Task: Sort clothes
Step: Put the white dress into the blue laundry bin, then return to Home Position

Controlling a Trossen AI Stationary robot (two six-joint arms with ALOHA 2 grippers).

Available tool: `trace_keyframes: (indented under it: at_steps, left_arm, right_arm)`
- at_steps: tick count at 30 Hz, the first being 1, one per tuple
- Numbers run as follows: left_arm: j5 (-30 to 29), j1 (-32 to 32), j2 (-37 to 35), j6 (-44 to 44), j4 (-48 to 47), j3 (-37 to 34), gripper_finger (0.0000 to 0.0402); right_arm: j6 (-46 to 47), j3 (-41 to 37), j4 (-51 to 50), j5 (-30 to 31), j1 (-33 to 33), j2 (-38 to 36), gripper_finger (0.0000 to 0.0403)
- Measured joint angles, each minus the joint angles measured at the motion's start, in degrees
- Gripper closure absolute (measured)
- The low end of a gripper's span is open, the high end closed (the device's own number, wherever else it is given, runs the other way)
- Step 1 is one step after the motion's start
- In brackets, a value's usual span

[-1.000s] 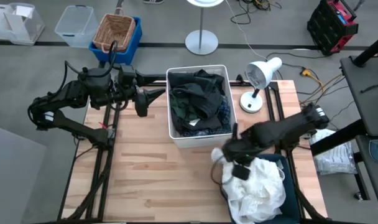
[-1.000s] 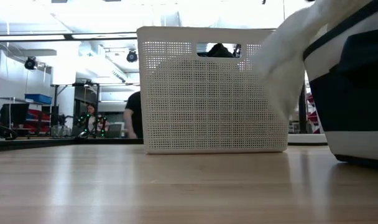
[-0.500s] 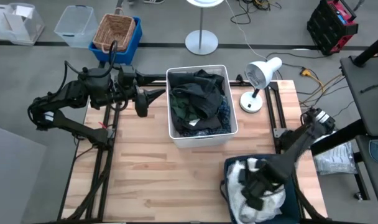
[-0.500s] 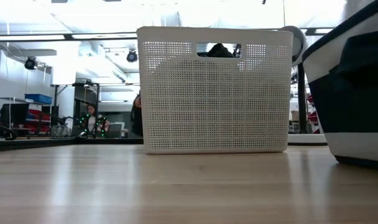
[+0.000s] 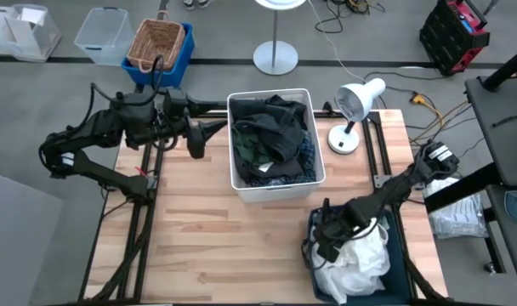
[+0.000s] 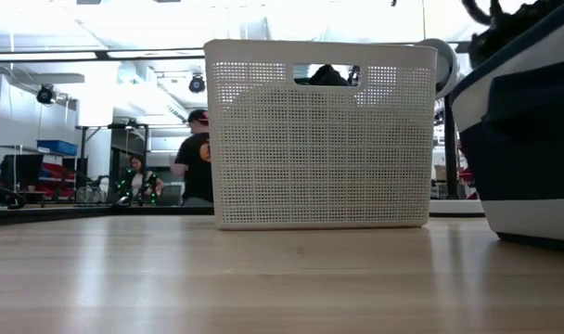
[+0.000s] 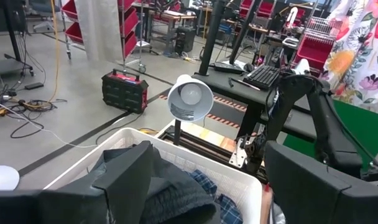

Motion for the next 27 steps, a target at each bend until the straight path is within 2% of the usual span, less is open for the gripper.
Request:
trace_keyframes:
  at_steps: [6,11,17,21,23,27]
  left_arm:
    - [-0.01,0.00,0.09,-0.01,-0.09,0.00,0.0119]
    - [0.03,-0.05,0.05,0.15,-0.71,0.00,0.0119]
    - [0.28,-0.08,0.00,0.97,-3.12,0.00,0.0119]
    - [3.17,-0.08,-0.29,1.61,-3.02,0.00,0.0119]
    - [5.64,-0.47,-0.81,2.65,-3.00,0.00,0.0119]
    - [8.45,-3.21,-3.06,7.07,-2.74,-0.35,0.0119]
  right_arm:
    - [-6.64,2.20,-0.59,1.41,-0.89,-1.98,0.0393]
    - [-7.33,8.85,-8.45,1.21,-0.93,-4.33,0.0377]
    - [-3.96,15.11,-14.63,0.33,-0.98,-9.16,0.0315]
    - [-4.98,17.34,-15.00,0.40,-0.77,-13.93,0.0270]
    - [-6.30,18.16,-14.99,2.88,-0.38,-16.67,0.0253]
    - [-12.70,19.14,-13.18,14.71,0.13,-22.95,0.0235]
